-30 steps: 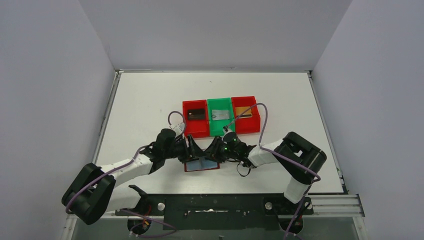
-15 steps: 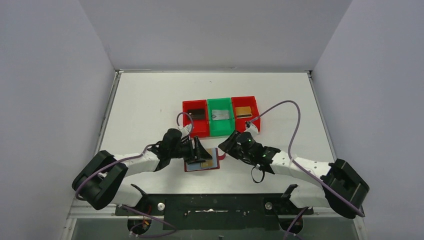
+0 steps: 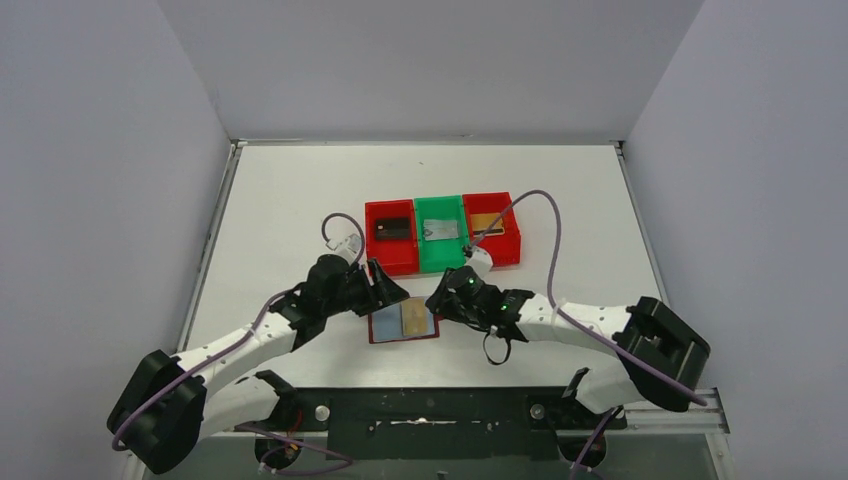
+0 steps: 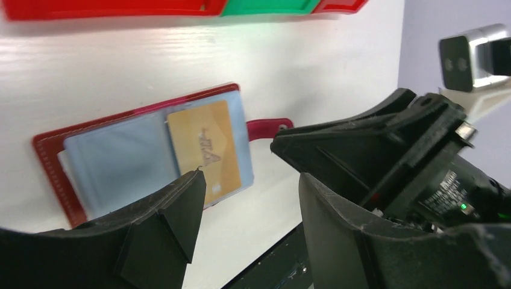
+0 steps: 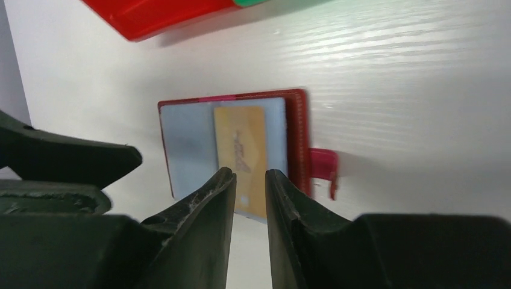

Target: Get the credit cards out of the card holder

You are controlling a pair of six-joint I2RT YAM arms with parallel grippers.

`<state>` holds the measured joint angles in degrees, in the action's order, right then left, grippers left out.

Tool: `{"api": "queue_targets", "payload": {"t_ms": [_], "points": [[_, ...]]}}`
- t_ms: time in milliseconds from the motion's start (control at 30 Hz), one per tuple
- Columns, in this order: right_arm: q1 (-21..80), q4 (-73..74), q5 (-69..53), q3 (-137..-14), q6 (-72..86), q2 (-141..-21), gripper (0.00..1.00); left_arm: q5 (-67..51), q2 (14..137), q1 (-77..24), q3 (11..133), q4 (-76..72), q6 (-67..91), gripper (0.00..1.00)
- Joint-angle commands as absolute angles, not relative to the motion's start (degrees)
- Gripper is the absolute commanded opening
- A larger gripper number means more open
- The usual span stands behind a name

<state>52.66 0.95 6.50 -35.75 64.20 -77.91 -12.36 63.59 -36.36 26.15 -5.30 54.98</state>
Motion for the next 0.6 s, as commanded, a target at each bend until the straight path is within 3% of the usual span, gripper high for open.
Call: {"api": "queue_targets", "payload": {"t_ms": [0,233,567], "points": [[56.5,2.4,9.0,-43.8,60.4,-82.8,0.24,-11.5,61.6,-35.1,23.7,-2.6,54.8,0.58],[58.2,12.9,11.4,-51.4,59.5,-90.3,0.19,-12.5,60.4,-34.8,22.4,-4.2,55.8,0.58],[57.8,17.7,10.7,-51.4,62.5,-96.7,0.17,-16.3,64.5,-34.8,24.1,-7.0,54.0,0.59]]}}
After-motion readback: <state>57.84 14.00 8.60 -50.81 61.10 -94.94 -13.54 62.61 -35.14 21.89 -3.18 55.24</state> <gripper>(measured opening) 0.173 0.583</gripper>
